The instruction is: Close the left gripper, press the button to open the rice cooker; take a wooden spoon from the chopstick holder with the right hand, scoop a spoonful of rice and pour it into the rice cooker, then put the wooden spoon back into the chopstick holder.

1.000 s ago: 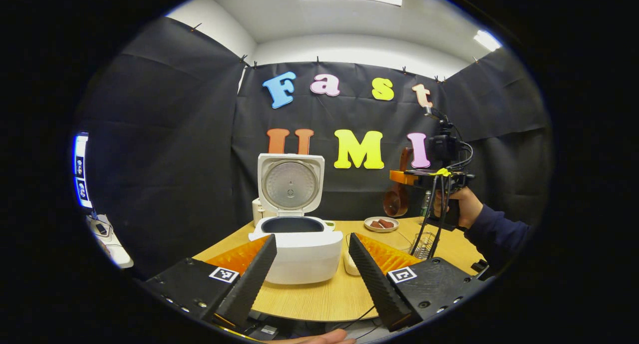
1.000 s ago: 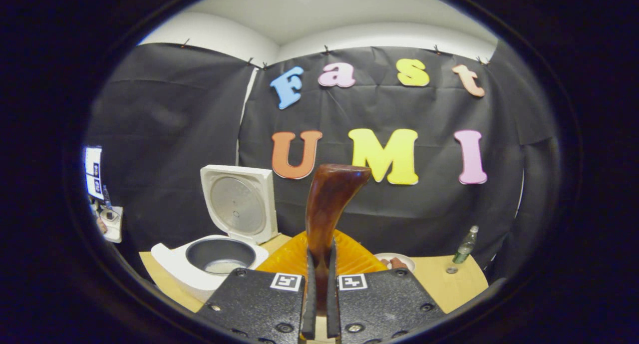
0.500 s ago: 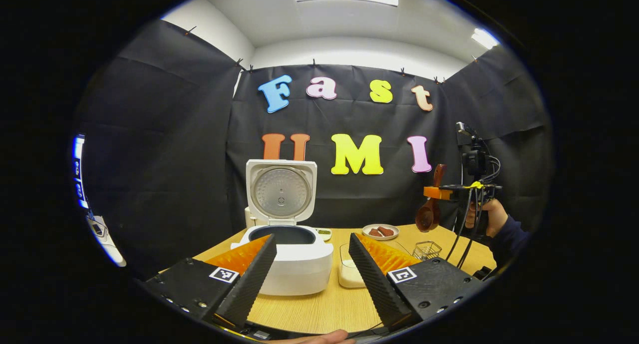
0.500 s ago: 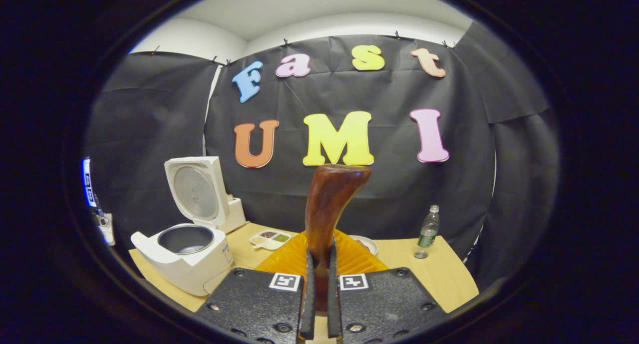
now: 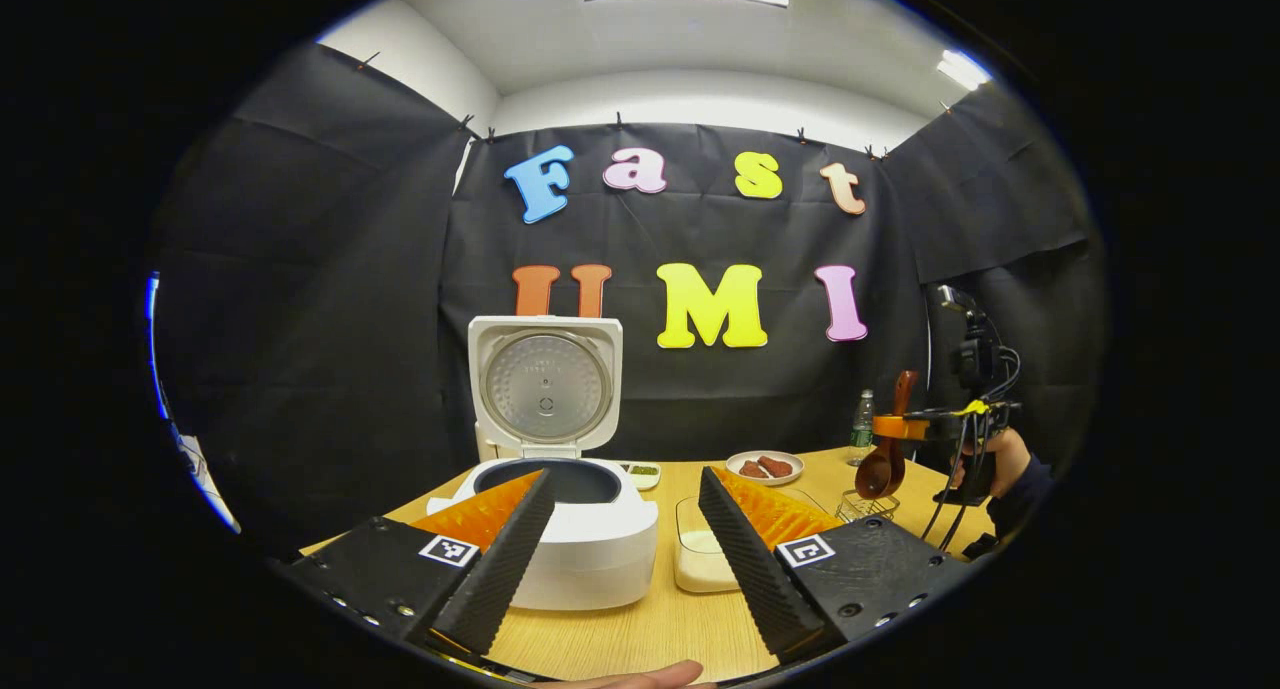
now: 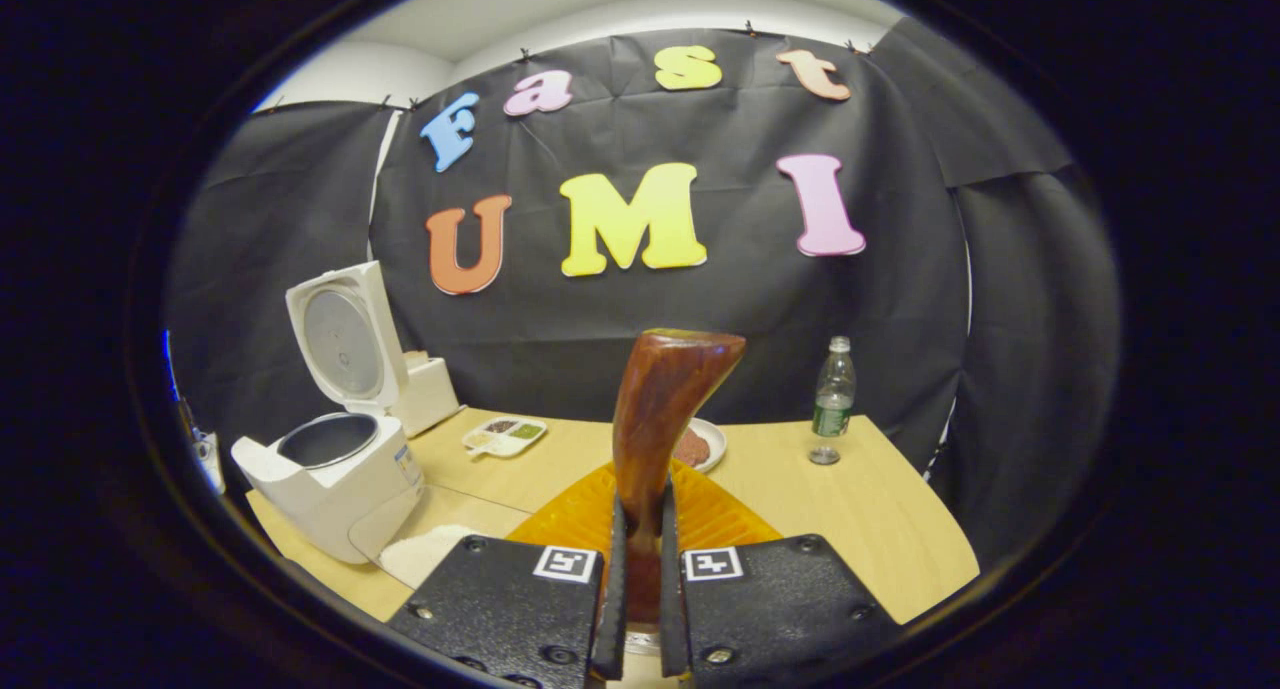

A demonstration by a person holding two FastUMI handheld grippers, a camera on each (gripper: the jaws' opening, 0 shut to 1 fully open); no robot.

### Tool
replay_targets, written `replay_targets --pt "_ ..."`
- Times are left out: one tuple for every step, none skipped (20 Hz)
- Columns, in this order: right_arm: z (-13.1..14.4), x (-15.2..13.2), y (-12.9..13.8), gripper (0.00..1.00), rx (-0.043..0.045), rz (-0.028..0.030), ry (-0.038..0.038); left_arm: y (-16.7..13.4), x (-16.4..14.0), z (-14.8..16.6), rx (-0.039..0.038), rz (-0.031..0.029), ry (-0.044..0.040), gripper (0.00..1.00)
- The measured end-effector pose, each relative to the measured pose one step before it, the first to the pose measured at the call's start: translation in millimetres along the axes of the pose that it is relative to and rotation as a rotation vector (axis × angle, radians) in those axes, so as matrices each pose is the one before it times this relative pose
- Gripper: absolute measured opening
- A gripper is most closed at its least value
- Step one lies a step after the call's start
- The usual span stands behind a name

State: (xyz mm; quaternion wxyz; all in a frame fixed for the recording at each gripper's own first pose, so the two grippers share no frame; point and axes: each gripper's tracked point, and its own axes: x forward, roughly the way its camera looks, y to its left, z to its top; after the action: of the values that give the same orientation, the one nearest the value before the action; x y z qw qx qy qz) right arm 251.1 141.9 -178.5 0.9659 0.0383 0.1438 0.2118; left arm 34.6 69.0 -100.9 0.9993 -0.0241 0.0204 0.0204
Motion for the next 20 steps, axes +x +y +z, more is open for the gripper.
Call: replay_targets --pt "-0.06 -0.92 0.06 0.19 0.02068 0.00028 -0.00630 -0.43 1.90 -0.42 -0.00442 -0.00036 0.00677 0.93" --pt "1.47 -4.48 -9.52 0.26 0.01986 -0.03155 -0.00788 1.30 3.62 -0.48 -0.00112 0.00322 0.00195 0.93" --pt "5.58 -4.31 -12.07 0.39 0.02638 -0.02804 -0.02030 3.42 3.08 2.68 0.00042 0.00242 -0.00349 0.93" --pt "4.55 -13.39 -4.41 0.59 0.03572 -0.01863 -0.00033 1.81 3.64 1.59 -0.00310 -0.00231 -0.00094 0.93" --pt "-2.28 -4.90 -3.62 0.80 0.03168 -0.02996 -0.00602 -3.46 2.93 0.10 -0.01264 -0.01903 0.00699 0.93" --pt "5.93 -13.88 0.46 0.89 0.02001 -0.00923 -0.00752 -2.26 4.31 2.08 -0.01851 -0.02178 0.00347 0.93" --pt "8.04 -13.00 3.06 0.89 0.01331 0.00115 -0.02386 0.51 1.78 2.24 -0.01571 -0.01168 0.00386 0.93" --pt "9.29 -12.18 0.42 0.84 -0.00186 -0.01568 -0.02233 3.46 2.55 3.00 -0.00832 -0.00142 0.00144 0.93" --pt "2.71 -9.86 -5.36 0.85 -0.01964 -0.02846 -0.01046 6.22 1.03 3.92 -0.00085 0.00720 -0.00475 0.93" --pt "3.39 -9.15 -2.44 0.94 -0.02017 -0.01942 -0.01640 6.41 2.29 3.98 0.00501 0.00986 -0.00319 0.93" --pt "1.19 -12.05 -2.38 0.94 -0.01911 -0.01966 -0.00207 3.83 4.52 1.36 0.00302 -0.00094 0.00352 0.93" --pt "-0.79 -12.61 -2.30 0.94 -0.00689 -0.01495 0.00149 6.79 4.08 2.70 0.00925 -0.00182 0.00395 0.94" --pt "2.77 -11.96 0.05 0.94 0.00225 -0.00544 -0.00150 10.74 3.45 3.19 0.01117 0.01406 -0.00255 0.94" --pt "1.85 -11.71 1.20 0.94 0.00087 0.00399 0.00383 12.79 4.93 4.03 0.01227 0.02501 -0.00136 0.94" --pt "-1.30 -11.39 2.58 0.94 -0.00266 0.00258 -0.00290 11.52 4.11 4.97 0.00711 0.02433 -0.00317 0.94" --pt "0.70 -9.14 0.23 0.94 -0.00723 -0.00196 -0.00706 8.89 4.16 6.77 -0.00086 0.01658 -0.00621 0.94" --pt "0.65 -8.27 -2.38 0.94 -0.01222 -0.00377 -0.00769 3.53 5.64 8.01 -0.01136 0.00058 -0.00721 0.94" --pt "1.29 -8.26 0.32 0.94 -0.01401 -0.00316 -0.00896 1.46 5.19 6.54 -0.01543 -0.01047 -0.00192 0.94" --pt "1.14 -7.97 1.10 0.94 -0.01954 -0.00181 -0.00688 4.29 4.31 7.22 -0.01033 -0.00181 -0.00271 0.94" --pt "1.82 -9.88 0.49 0.94 -0.02035 -0.00399 -0.00618 6.32 6.52 6.47 -0.00662 0.00557 -0.00160 0.94"
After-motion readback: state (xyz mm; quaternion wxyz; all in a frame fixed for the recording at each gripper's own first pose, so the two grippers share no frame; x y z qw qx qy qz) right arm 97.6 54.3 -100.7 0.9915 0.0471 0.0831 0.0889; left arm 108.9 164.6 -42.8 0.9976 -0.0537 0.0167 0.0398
